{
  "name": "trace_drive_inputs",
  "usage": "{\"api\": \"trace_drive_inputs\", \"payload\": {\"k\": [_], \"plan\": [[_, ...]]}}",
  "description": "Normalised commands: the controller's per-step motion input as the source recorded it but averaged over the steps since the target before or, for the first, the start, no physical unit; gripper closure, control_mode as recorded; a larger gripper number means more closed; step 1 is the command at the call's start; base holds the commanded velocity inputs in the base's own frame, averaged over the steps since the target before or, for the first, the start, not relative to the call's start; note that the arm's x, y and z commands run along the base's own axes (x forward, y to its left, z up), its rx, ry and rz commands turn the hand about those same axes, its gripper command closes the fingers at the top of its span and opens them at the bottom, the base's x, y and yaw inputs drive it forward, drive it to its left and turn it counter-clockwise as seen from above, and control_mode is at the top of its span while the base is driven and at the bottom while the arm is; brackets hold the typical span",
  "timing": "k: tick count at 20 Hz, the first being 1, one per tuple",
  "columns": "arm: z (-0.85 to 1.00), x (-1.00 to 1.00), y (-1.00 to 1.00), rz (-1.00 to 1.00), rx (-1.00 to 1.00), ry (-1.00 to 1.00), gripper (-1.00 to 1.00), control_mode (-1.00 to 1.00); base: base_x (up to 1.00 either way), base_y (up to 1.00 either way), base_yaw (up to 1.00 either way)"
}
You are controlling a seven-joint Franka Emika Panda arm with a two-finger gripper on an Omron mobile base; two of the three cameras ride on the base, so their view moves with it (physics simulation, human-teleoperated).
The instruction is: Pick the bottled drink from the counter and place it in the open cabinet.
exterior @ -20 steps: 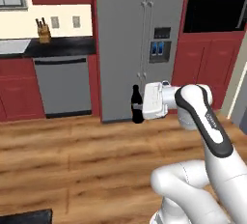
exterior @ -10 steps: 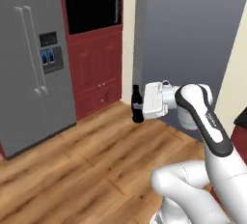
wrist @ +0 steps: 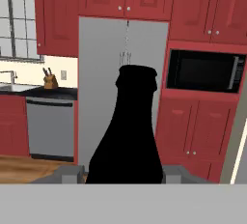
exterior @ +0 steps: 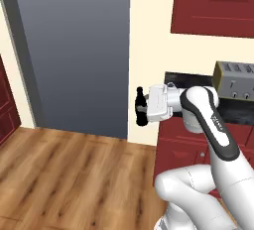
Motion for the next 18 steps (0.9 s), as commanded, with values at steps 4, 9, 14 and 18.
{"api": "trace_drive_inputs", "payload": {"k": [4,9,14,18], "plan": [[0.00,0.00,0.00,0.00,0.00,0.00,1.00,1.00,-0.06,0.00,-0.85],[0.00,0.00,0.00,0.00,0.00,0.00,1.00,1.00,-0.02,0.00,-0.54],[0.00,0.00,0.00,0.00,0.00,0.00,1.00,1.00,0.00,-0.06,-0.01],[0.00,0.00,0.00,0.00,0.00,0.00,1.00,1.00,0.01,-0.64,0.00]]}}
